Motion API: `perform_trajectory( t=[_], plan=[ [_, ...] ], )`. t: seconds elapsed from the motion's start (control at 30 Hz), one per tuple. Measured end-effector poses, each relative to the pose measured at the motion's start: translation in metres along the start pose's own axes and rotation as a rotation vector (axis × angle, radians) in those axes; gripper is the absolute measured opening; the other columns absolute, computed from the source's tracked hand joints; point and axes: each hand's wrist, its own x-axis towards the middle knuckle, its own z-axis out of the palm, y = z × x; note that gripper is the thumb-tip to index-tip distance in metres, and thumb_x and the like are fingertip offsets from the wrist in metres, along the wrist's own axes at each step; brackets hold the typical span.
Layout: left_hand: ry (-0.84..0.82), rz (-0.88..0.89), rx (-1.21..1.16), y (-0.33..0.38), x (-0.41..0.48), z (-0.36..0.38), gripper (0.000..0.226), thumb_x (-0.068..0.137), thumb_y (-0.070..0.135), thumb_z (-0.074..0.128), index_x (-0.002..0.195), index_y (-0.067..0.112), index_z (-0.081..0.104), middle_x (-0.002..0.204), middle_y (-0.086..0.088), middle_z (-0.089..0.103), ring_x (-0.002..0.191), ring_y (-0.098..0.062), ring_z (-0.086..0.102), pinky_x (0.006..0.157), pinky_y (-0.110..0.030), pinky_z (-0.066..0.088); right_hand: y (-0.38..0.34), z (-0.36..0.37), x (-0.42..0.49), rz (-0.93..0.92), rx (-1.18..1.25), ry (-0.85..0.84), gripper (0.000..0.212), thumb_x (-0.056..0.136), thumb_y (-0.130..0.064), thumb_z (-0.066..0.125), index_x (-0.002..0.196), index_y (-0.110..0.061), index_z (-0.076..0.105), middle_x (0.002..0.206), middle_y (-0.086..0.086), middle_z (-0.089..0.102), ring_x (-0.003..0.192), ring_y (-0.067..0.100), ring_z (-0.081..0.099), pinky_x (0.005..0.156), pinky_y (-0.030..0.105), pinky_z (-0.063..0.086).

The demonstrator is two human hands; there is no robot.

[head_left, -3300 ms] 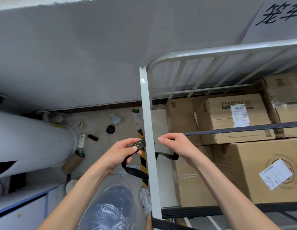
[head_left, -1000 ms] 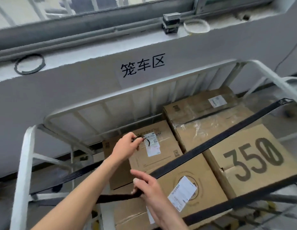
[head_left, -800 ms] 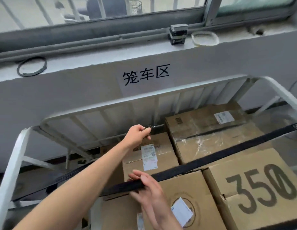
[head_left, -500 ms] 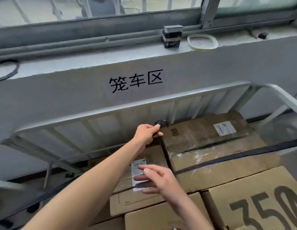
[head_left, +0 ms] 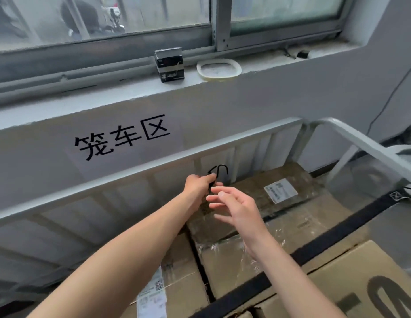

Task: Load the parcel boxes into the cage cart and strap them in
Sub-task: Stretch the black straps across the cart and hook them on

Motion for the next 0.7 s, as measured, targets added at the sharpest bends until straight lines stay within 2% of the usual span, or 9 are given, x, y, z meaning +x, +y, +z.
perform_trajectory(
  t=[0.07,0.17,0.2,0.3,0.47,0.5,0.57,0.63,0.7],
  plan=[
    [0.029,0.006,-0.014,0.006,0.011,0.023,0.021,0.094,0.019,0.064,0.089,-0.001,0.067,0.07,-0.002,0.077,0.054,-0.015,0.064,0.056,-0.022,0.05,0.003,-0.015,0.0,-0.024,0.009,0.002,0.024,0.102,-0.022,0.05,0.108,-0.024,0.073,0.101,-0.002,0.076,0.102,0.018,0.069,0.093,0.043,0.057],
    [0.129,0.043,0.037,0.019,0.034,0.053,0.016,0.093,0.02,0.064,0.09,0.004,0.066,0.068,0.0,0.076,0.034,-0.01,0.038,0.038,-0.016,0.031,0.014,-0.039,-0.006,-0.047,0.028,0.006,0.024,0.102,-0.025,0.05,0.109,-0.026,0.073,0.102,-0.004,0.076,0.101,0.013,0.07,0.093,0.041,0.057],
    [0.167,0.041,0.039,0.024,0.042,0.058,0.014,0.093,0.02,0.064,0.086,0.007,0.063,0.072,-0.003,0.076,0.035,-0.011,0.036,0.036,-0.018,0.027,0.017,-0.047,-0.01,-0.05,0.041,0.005,0.024,0.102,-0.024,0.05,0.109,-0.025,0.073,0.102,-0.004,0.076,0.101,0.013,0.07,0.093,0.042,0.057],
    [0.253,-0.008,0.014,0.028,0.062,0.064,0.013,0.096,0.016,0.058,0.084,0.012,0.055,0.075,-0.008,0.073,0.048,-0.012,0.043,0.033,-0.019,0.024,0.027,-0.067,-0.021,-0.054,0.099,0.004,0.025,0.102,-0.023,0.05,0.107,-0.024,0.073,0.103,-0.001,0.076,0.101,0.015,0.07,0.095,0.043,0.056],
    [0.284,-0.068,-0.027,0.019,0.074,0.068,0.01,0.099,0.017,0.055,0.108,0.012,0.054,0.074,-0.007,0.073,0.026,-0.007,0.035,0.027,-0.01,0.018,0.038,-0.087,-0.033,-0.066,0.168,0.017,0.026,0.102,-0.021,0.049,0.104,-0.022,0.075,0.103,0.003,0.076,0.101,0.018,0.071,0.095,0.045,0.056],
    [0.283,-0.068,-0.028,0.021,0.075,0.069,0.01,0.099,0.017,0.056,0.108,0.012,0.054,0.072,-0.006,0.074,0.029,-0.009,0.032,0.028,-0.01,0.017,0.04,-0.089,-0.034,-0.07,0.178,0.017,0.025,0.101,-0.023,0.051,0.102,-0.023,0.076,0.103,0.003,0.076,0.101,0.018,0.071,0.095,0.044,0.056],
    [0.264,-0.08,-0.007,0.026,0.075,0.073,0.007,0.098,0.02,0.059,0.101,0.015,0.056,0.086,-0.006,0.077,0.029,-0.008,0.026,0.03,-0.01,0.017,0.042,-0.092,-0.037,-0.079,0.191,0.015,0.023,0.098,-0.03,0.055,0.099,-0.027,0.077,0.103,0.003,0.076,0.101,0.019,0.071,0.094,0.043,0.057],
    [0.241,-0.073,0.027,0.032,0.071,0.077,0.011,0.097,0.021,0.06,0.106,0.015,0.061,0.095,-0.003,0.076,0.023,-0.004,0.033,0.029,-0.01,0.019,0.045,-0.095,-0.038,-0.071,0.196,0.014,0.024,0.101,-0.027,0.053,0.098,-0.027,0.077,0.104,0.003,0.076,0.102,0.02,0.07,0.094,0.044,0.056],
    [0.223,-0.038,0.056,0.036,0.068,0.081,0.024,0.097,0.018,0.06,0.119,0.009,0.064,0.083,0.0,0.072,0.021,0.0,0.038,0.028,-0.01,0.02,0.046,-0.095,-0.04,-0.063,0.202,0.003,0.028,0.102,-0.022,0.05,0.098,-0.025,0.077,0.104,0.003,0.076,0.102,0.02,0.07,0.096,0.045,0.055]
  ],
)
